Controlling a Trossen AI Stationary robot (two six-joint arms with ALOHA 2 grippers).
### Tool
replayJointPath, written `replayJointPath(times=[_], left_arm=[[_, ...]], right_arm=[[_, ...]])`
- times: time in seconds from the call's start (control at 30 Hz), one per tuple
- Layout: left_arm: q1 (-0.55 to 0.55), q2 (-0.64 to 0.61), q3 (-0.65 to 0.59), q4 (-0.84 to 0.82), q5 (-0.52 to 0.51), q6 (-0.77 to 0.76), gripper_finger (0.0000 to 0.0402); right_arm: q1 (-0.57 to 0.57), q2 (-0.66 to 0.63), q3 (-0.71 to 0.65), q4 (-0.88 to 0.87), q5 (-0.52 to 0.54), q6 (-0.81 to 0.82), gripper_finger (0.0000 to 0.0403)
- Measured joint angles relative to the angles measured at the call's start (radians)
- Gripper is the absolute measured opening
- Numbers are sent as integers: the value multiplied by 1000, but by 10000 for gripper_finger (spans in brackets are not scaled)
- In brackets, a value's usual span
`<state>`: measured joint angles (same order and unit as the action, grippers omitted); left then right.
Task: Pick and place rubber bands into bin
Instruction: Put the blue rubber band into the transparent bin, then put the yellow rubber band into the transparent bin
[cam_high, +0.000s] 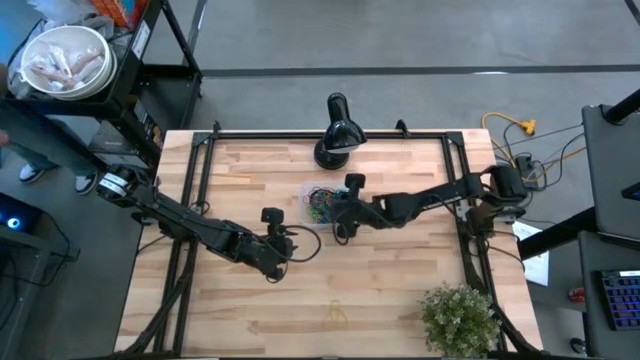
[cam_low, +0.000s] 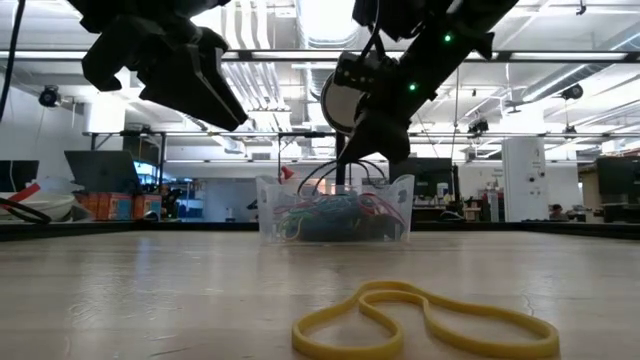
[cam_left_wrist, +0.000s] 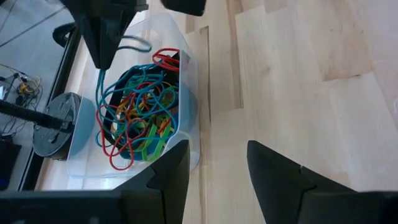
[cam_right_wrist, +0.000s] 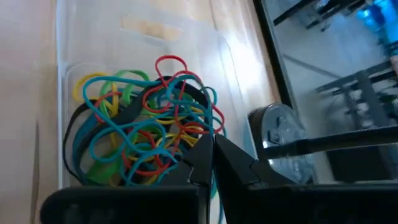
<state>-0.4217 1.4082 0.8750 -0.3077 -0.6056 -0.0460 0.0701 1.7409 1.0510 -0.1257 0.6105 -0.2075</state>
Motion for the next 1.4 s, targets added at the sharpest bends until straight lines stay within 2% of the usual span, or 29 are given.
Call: replayJointPath(times=[0.17,0.27,0.63,0.87,1.03,1.23,1.3,1.4], left_arm=[[0,0,-6,0,0,0,146],[0,0,-12,0,0,0,146],[1,0,-14,0,0,0,146],[1,0,-15,1,0,0,146],[1,0,-15,1,0,0,146],[1,0,-15,2,0,0,146],[1,0,-15,4,0,0,146],[1,0,-14,9,-1,0,146]], right_arm=[[-38,0,-4,-3,-83,67,9],[-48,0,-8,-14,-98,82,15],[-46,-1,-8,-19,-96,95,108],[47,-19,-8,-19,-161,3,130],[136,-32,5,-14,-281,-17,123],[227,-21,5,54,-545,74,114],[257,-2,2,97,-586,104,112],[305,40,1,151,-590,123,109]])
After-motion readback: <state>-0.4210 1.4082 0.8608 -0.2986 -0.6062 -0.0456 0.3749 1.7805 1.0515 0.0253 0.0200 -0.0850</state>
